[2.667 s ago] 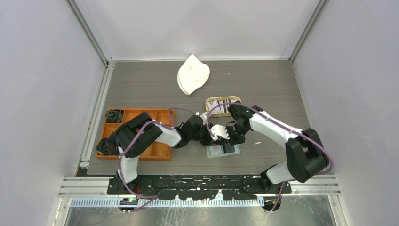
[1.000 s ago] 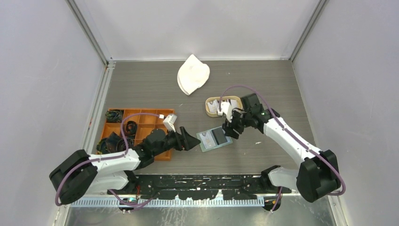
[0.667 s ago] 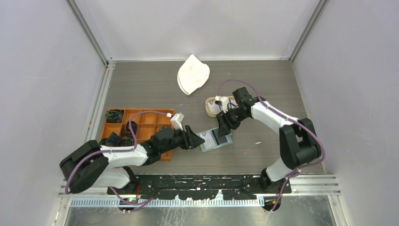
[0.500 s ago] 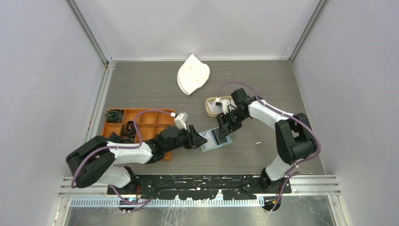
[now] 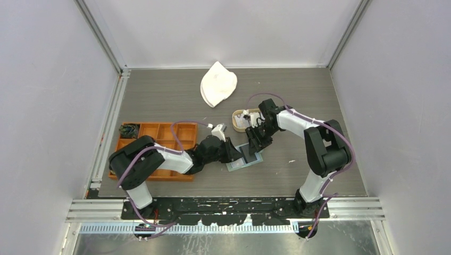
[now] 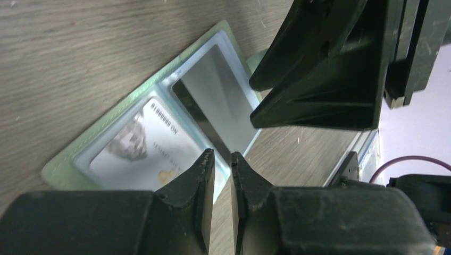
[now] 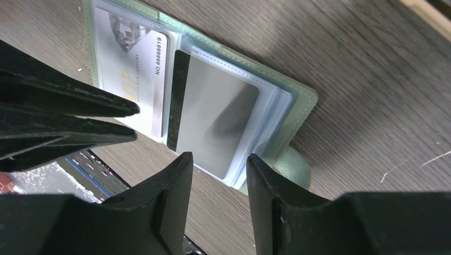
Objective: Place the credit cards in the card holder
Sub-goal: Insert the credit card into the card holder.
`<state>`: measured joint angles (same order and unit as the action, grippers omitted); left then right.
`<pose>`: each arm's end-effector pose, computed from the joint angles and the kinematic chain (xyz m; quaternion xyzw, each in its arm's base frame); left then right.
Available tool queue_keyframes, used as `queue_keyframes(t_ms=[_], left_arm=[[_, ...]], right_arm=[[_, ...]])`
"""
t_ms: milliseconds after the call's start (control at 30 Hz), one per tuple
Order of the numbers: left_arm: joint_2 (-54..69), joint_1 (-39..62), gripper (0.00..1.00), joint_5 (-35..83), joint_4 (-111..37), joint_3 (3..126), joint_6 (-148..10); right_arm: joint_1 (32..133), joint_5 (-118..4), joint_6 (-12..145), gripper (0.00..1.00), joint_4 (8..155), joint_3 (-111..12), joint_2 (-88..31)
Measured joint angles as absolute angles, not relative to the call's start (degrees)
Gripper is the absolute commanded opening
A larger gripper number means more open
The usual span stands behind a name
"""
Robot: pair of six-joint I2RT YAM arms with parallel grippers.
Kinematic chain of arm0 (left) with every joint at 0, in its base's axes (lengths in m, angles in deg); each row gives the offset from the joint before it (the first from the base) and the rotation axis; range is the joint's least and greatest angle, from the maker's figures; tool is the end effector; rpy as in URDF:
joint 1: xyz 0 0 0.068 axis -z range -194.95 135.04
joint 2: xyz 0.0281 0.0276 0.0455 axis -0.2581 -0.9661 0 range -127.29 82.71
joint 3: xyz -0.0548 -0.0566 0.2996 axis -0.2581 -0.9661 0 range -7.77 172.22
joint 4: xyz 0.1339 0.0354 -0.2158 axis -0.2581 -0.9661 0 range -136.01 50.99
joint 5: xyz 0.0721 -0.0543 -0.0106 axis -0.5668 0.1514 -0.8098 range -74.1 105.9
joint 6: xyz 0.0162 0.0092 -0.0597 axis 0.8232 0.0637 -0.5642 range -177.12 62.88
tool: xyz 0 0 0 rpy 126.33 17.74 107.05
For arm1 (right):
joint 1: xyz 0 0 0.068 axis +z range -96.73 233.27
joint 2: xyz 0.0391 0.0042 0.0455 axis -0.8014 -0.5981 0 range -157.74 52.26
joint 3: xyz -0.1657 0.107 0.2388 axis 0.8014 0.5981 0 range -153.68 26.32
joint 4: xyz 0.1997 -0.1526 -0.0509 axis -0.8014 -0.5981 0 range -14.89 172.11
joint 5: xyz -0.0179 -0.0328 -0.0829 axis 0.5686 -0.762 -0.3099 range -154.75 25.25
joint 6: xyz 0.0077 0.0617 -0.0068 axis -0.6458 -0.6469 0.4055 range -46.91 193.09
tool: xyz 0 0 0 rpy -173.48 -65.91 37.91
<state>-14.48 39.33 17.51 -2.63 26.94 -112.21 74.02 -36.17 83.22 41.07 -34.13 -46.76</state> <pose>0.1921 -0.2695 0.1749 0.0015 0.8484 -0.4388 0.2962 0.2846 0.1321 0.1953 -0.2785 0.9243 0.2529 0.0646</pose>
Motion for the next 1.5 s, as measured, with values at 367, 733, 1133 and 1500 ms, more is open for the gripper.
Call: queue_keyframes(t_ms=[367,733,1133,1500], left_arm=[[-21.15,39.33,0.13,16.7,-8.18,34.22,-113.39],[-22.07,39.33,0.12,16.35,-13.62,37.96,-113.77],[-22.22,39.33,0.11,16.35,-13.58,37.96,-113.81],[-22.44,39.33,0.11,16.35,-13.36,37.98,-113.94]], right_arm=[[72.53,-34.88,83.0,0.36,39.41,-35.85,-49.84],[67.99,-26.86,83.44,0.33,36.92,-36.18,-50.76],[67.75,-24.39,83.38,0.38,35.83,-36.9,-50.76],[67.66,-28.11,82.09,0.38,36.26,-37.43,-54.04]])
